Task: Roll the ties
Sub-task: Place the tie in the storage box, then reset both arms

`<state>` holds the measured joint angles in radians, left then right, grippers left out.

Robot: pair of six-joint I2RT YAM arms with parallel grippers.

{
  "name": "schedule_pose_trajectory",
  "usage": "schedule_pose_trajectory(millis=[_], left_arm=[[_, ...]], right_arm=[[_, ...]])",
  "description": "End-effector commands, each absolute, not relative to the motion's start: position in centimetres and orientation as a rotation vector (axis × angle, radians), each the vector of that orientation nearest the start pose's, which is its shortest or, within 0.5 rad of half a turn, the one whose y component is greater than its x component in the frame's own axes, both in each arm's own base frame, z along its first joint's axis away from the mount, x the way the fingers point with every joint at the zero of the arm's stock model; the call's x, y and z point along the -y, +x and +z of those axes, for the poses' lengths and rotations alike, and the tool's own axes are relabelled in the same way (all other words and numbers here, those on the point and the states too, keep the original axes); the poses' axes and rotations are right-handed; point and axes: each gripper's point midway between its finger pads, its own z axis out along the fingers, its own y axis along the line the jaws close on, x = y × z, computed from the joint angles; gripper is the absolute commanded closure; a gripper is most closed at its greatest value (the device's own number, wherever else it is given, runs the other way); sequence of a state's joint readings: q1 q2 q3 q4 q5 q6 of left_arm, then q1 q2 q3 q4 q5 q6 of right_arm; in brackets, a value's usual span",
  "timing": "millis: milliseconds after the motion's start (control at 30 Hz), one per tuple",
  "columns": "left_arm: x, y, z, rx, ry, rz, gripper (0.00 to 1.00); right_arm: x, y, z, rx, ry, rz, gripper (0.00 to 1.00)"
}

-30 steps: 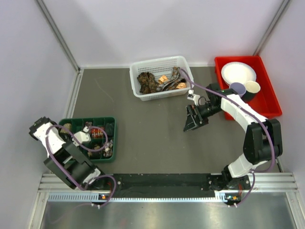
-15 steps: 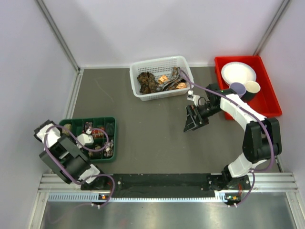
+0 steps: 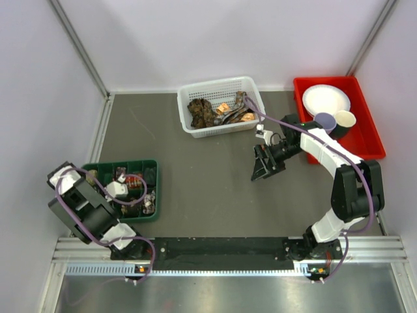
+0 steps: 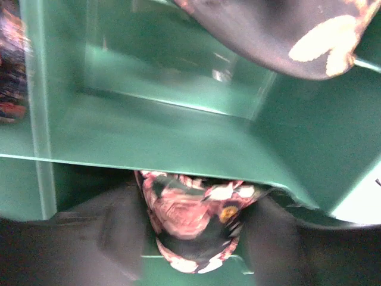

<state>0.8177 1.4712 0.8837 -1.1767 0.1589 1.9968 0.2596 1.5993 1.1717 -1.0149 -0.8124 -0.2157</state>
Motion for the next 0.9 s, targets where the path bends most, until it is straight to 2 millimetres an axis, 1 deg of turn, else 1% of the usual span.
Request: schedule_pose_trajectory(millis=[0, 33, 67, 333, 433, 500, 533, 567, 633, 767, 833, 867], left_arm=[[-13.8, 15.7, 5.2, -2.036, 1.993, -0.325, 0.12], [-13.7, 15.7, 5.5, -2.030, 1.992, -0.323, 0.04], [-13.6, 15.8, 5.9, -2.024, 1.992, -0.320, 0.01], [-14.1, 16.1, 7.7, -2.001, 2.029, -0.265, 0.01], [-14.5, 16.8, 8.8, -1.995, 2.033, -0.226, 0.01], [-15.0, 17.4, 10.0, -1.990, 2.035, -0.184, 0.01], [-14.8, 17.2, 10.3, -1.989, 2.030, -0.201, 0.01], [-15.0, 17.6, 11.2, -1.987, 2.030, -0.175, 0.01], [-14.9, 17.5, 12.1, -1.986, 2.030, -0.168, 0.01], [-15.5, 18.3, 14.7, -1.981, 2.034, -0.067, 0.01], [-15.3, 19.0, 16.0, -1.972, 2.000, -0.004, 0.01], [-15.5, 19.8, 17.3, -1.966, 1.978, 0.059, 0.01]], right_arm=[[-18.9, 22.4, 13.0, -2.654, -0.767, 1.201, 0.01], [-18.8, 22.4, 13.1, -2.650, -0.767, 1.199, 0.01], [-18.8, 22.4, 13.1, -2.648, -0.767, 1.199, 0.01], [-18.8, 22.2, 13.5, -2.633, -0.775, 1.201, 0.01], [-18.9, 22.3, 13.6, -2.626, -0.776, 1.203, 0.01], [-19.0, 22.2, 13.8, -2.620, -0.781, 1.209, 0.01], [-19.0, 22.3, 13.8, -2.618, -0.782, 1.208, 0.01], [-19.0, 22.2, 13.9, -2.617, -0.782, 1.210, 0.01], [-19.0, 22.3, 14.0, -2.612, -0.781, 1.210, 0.01], [-19.1, 22.3, 14.8, -2.571, -0.811, 1.210, 0.01], [-19.0, 22.5, 15.4, -2.559, -0.826, 1.188, 0.01], [-18.8, 22.8, 15.6, -2.551, -0.836, 1.163, 0.01]])
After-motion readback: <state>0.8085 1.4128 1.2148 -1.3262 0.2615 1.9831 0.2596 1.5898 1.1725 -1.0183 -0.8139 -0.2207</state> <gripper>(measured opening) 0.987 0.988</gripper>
